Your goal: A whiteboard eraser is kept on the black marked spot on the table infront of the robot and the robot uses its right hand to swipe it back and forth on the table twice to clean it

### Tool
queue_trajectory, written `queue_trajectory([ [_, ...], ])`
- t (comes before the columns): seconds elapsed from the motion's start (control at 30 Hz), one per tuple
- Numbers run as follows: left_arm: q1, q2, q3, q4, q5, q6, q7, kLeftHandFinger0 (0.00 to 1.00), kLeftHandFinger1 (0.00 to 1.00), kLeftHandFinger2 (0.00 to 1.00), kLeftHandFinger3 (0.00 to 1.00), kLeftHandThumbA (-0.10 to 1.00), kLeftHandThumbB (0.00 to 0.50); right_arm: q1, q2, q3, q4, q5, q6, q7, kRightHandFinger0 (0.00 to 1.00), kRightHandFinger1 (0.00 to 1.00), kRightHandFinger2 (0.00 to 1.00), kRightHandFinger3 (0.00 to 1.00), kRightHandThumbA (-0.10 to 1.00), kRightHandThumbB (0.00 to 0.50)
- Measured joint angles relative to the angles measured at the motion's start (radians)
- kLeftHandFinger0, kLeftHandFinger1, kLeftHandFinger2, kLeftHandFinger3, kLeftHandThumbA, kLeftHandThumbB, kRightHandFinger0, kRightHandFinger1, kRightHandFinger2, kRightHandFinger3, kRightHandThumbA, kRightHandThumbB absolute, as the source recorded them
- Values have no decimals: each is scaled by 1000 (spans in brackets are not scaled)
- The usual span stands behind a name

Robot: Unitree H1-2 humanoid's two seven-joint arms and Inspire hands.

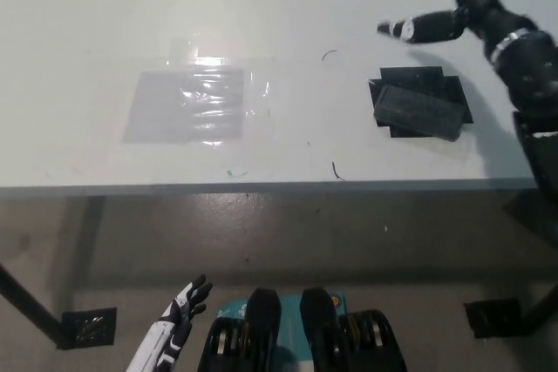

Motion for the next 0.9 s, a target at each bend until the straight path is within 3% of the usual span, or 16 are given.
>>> queue_trajectory([
  [0.17, -7, 1, 0, 0, 0, 0, 0, 1000, 1000, 1000, 1000, 1000, 413, -65, 26, 100, 263, -29, 23, 36, 1000, 1000, 1000, 1000, 1000, 307],
  [0.27, -15, 4, 1, 0, 0, 0, 0, 1000, 1000, 1000, 1000, 1000, 412, -107, 43, 156, 418, -48, 39, 81, 1000, 1000, 1000, 1000, 1000, 337],
  [0.43, -32, 17, 8, 0, 0, 0, 0, 1000, 1000, 1000, 1000, 1000, 420, -208, 71, 254, 679, -78, 57, 185, 1000, 1000, 1000, 1000, 1000, 312],
  [0.5, -34, 22, 11, -1, 0, -1, 0, 1000, 1000, 1000, 1000, 1000, 422, -247, 77, 280, 732, -90, 58, 215, 1000, 1000, 1000, 1000, 1000, 324],
  [0.77, -38, 30, 24, -10, 0, -4, -3, 1000, 1000, 1000, 1000, 1000, 421, -367, 77, 357, 852, -149, 57, 334, 1000, 1000, 1000, 1000, 1000, 305],
  [0.83, -39, 32, 25, -12, 0, -4, -8, 1000, 1000, 1000, 1000, 1000, 412, -372, 77, 364, 858, -158, 56, 349, 1000, 1000, 1000, 1000, 1000, 274],
  [0.9, -40, 35, 27, -13, 0, -4, -12, 1000, 1000, 1000, 1000, 1000, 410, -371, 78, 366, 864, -168, 55, 357, 1000, 1000, 1000, 1000, 1000, 282],
])
